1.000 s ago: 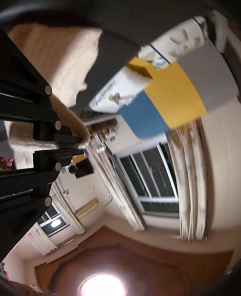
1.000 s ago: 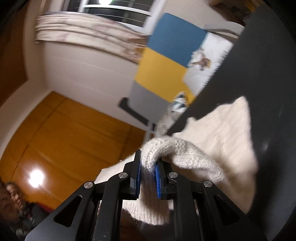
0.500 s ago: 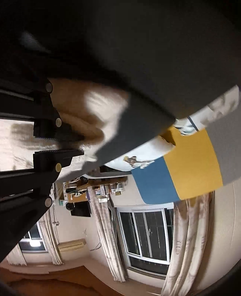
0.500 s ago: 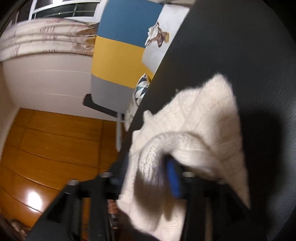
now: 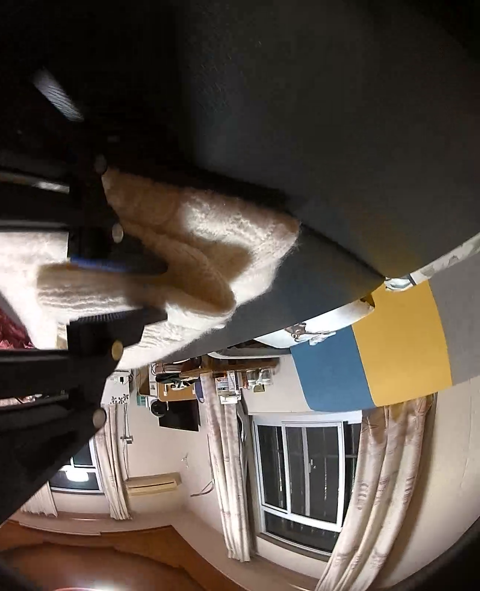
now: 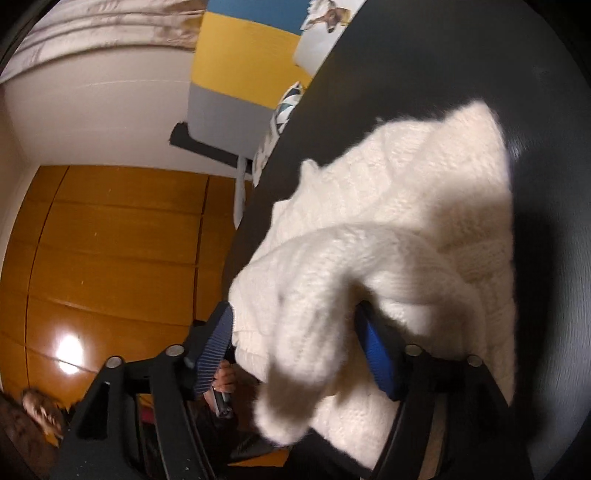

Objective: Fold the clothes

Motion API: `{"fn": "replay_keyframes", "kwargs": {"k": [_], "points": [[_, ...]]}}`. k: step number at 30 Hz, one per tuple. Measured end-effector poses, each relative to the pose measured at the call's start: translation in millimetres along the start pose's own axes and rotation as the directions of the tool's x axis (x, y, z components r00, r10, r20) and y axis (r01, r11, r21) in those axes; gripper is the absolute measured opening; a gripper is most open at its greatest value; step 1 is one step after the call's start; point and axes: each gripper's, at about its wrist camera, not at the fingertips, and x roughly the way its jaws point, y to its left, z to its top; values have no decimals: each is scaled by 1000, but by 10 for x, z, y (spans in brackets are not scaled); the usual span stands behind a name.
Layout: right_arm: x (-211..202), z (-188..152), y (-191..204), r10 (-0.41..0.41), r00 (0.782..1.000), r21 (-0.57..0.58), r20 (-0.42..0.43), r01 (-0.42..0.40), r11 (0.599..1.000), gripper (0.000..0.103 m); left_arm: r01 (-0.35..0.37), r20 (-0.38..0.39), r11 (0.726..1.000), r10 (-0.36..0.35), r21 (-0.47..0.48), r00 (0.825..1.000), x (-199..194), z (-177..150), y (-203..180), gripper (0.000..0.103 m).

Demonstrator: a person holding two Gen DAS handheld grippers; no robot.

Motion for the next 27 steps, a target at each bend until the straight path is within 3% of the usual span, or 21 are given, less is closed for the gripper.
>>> {"fn": "replay_keyframes", "kwargs": {"k": [2,5,7,8,9,15,16,18,21,24,27], "points": [[14,-82,91,-19,1000,-50,4,19,999,83,-2,-10,1000,2,-7,1000,6,6,-25,28],[64,-131,244,-98,995,-138,23,100,985,82,-33,-27,999,34,21,999,96,10,-137,28],[39,-63,252,-84,995,-121,52,90,989,65,-35,-31,997,37,72,999,148,-1,-259,26],[27,-30,255,-77,995,-112,66,84,990,51,-24,-32,995,27,97,999,172,-10,-334,18],[15,4,259,-70,994,-103,80,78,992,44,-13,-33,992,17,122,999,196,-20,-409,17],[-58,208,281,-32,985,-54,167,41,998,46,52,32,991,-56,122,998,173,165,-676,17],[-70,241,285,-26,983,-46,181,35,998,48,53,42,994,-57,100,997,178,226,-673,21],[-95,309,292,-14,978,-30,210,21,999,63,52,64,996,-57,71,996,214,362,-666,23],[-27,488,107,-11,974,81,224,-8,997,68,21,79,1000,-22,10,997,257,474,-616,26],[24,508,74,-63,978,90,200,45,995,68,10,96,1000,-10,-6,995,155,460,-535,26],[-3,349,220,-112,979,-17,172,117,993,68,-25,113,999,20,36,993,-82,347,-430,27]]}}
